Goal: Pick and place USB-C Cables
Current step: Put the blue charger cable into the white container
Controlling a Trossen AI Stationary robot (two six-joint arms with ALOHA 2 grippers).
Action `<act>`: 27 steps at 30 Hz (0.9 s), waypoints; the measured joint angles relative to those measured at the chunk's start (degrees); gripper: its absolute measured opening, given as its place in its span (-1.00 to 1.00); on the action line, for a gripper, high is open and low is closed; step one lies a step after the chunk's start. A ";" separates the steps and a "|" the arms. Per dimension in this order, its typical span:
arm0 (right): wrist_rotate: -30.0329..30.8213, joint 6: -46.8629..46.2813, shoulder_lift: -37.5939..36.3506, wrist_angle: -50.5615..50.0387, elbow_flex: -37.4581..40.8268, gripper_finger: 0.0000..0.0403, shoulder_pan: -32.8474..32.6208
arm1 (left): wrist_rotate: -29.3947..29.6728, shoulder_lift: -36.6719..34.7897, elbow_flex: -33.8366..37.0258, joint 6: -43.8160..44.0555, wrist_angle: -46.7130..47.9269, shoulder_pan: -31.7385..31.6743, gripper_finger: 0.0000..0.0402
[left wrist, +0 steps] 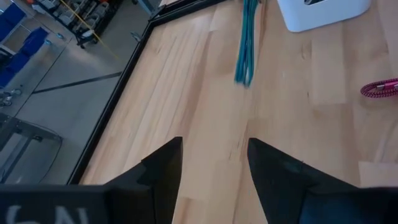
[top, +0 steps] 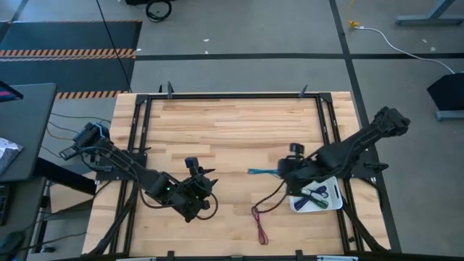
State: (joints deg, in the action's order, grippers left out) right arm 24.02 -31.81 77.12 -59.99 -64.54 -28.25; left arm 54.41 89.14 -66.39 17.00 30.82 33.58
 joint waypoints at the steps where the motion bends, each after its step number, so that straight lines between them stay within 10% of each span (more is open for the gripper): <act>1: -0.90 -1.88 -1.03 -1.52 -0.29 -0.95 -0.49 | 0.01 0.00 0.00 0.04 -0.01 0.01 -0.05; 16: -26.78 -30.03 -5.13 -25.59 -3.53 -0.95 -5.16 | 0.01 0.00 0.00 0.32 0.01 -0.01 -0.05; 27: -30.99 -37.76 -5.33 -24.72 -3.53 -0.95 -11.84 | 0.00 0.04 0.02 0.29 0.03 -0.01 -0.05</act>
State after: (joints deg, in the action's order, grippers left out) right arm -6.98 -69.57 71.79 -84.72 -68.07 -40.09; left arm 54.41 89.19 -66.37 17.29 30.85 33.56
